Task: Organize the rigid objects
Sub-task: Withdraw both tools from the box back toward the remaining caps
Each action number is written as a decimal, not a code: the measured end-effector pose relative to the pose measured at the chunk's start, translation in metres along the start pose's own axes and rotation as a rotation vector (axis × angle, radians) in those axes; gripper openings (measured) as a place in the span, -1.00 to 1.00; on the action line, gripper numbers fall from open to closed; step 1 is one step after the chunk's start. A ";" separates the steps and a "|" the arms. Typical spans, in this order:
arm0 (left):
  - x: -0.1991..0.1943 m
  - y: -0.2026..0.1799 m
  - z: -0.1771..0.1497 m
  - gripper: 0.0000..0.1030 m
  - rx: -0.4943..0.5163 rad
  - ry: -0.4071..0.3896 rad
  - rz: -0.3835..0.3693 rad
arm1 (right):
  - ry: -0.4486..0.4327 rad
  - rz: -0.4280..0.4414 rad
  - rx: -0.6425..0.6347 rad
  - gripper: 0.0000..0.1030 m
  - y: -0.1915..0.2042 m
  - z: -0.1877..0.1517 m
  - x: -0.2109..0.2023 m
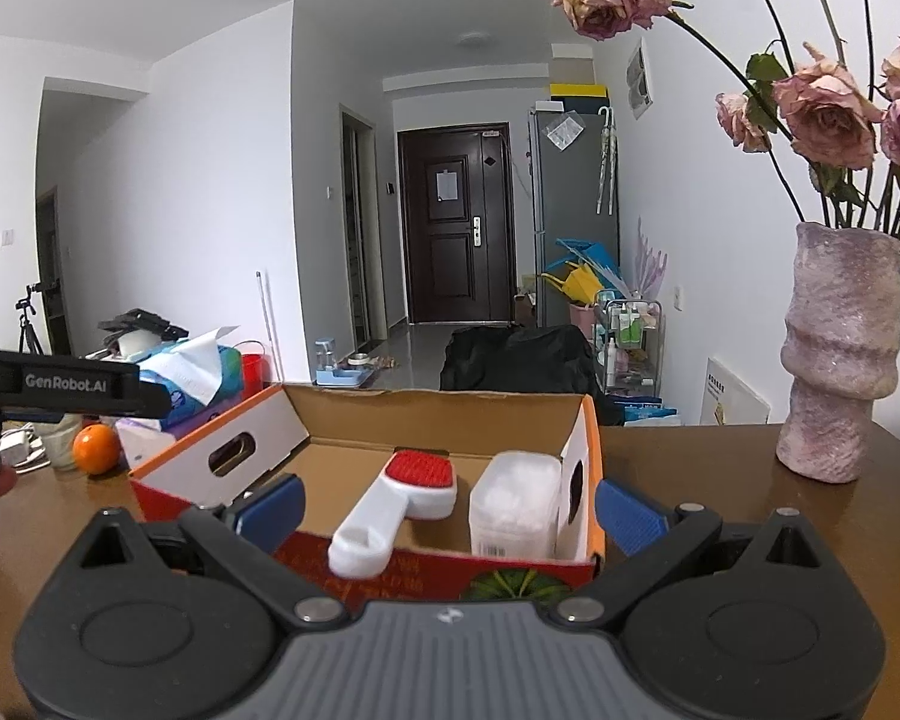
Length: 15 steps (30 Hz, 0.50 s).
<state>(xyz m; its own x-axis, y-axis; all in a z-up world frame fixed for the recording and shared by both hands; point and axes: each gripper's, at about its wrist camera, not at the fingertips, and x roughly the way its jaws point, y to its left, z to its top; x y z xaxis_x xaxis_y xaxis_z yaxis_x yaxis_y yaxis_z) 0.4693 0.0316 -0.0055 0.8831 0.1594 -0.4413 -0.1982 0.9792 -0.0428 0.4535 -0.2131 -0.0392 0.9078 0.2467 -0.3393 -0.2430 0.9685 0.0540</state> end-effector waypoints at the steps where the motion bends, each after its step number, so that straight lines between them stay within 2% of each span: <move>1: -0.002 0.003 -0.002 1.00 -0.003 0.001 -0.001 | 0.002 0.000 0.001 1.00 0.000 -0.001 -0.003; 15: -0.051 0.018 -0.034 1.00 0.017 -0.007 -0.014 | 0.027 -0.002 0.004 1.00 0.009 -0.030 -0.050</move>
<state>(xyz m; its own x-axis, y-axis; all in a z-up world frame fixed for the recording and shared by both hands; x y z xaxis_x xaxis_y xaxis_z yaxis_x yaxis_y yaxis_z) 0.4062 0.0369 -0.0147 0.8888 0.1465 -0.4343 -0.1787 0.9833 -0.0338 0.3959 -0.2178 -0.0501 0.8986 0.2436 -0.3650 -0.2395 0.9692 0.0570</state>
